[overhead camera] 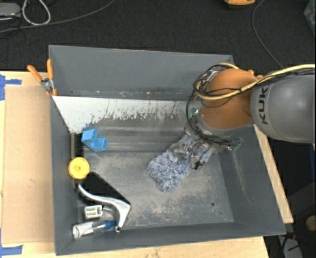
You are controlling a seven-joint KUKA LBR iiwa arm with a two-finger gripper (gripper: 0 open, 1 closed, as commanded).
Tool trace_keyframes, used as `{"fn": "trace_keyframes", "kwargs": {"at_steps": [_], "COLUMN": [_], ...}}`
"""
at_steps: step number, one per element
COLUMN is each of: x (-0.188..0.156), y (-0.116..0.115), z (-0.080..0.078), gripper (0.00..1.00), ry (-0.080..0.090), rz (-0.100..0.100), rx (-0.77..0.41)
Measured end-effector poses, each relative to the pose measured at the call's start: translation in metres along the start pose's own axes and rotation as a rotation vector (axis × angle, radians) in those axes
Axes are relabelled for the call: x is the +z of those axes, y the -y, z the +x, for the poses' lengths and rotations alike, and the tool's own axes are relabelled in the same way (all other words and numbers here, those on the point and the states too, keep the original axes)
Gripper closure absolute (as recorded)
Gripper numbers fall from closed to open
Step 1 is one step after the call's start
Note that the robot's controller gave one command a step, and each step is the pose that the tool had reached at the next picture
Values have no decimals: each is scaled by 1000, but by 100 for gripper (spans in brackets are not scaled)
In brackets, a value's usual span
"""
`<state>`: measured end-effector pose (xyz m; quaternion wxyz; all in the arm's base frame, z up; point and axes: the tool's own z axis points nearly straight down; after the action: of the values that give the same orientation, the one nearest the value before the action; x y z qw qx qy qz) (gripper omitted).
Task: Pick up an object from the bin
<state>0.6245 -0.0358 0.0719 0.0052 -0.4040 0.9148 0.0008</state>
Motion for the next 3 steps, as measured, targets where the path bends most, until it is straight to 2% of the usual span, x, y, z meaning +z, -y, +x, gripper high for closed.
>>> {"fn": "trace_keyframes", "kwargs": {"at_steps": [2,3], "x": [-58,-55], "y": [-3,-3], "z": [-1,0], "gripper": [100,100], "ry": [-3,-2], "rz": [-6,-7], "rx": [3,6]}}
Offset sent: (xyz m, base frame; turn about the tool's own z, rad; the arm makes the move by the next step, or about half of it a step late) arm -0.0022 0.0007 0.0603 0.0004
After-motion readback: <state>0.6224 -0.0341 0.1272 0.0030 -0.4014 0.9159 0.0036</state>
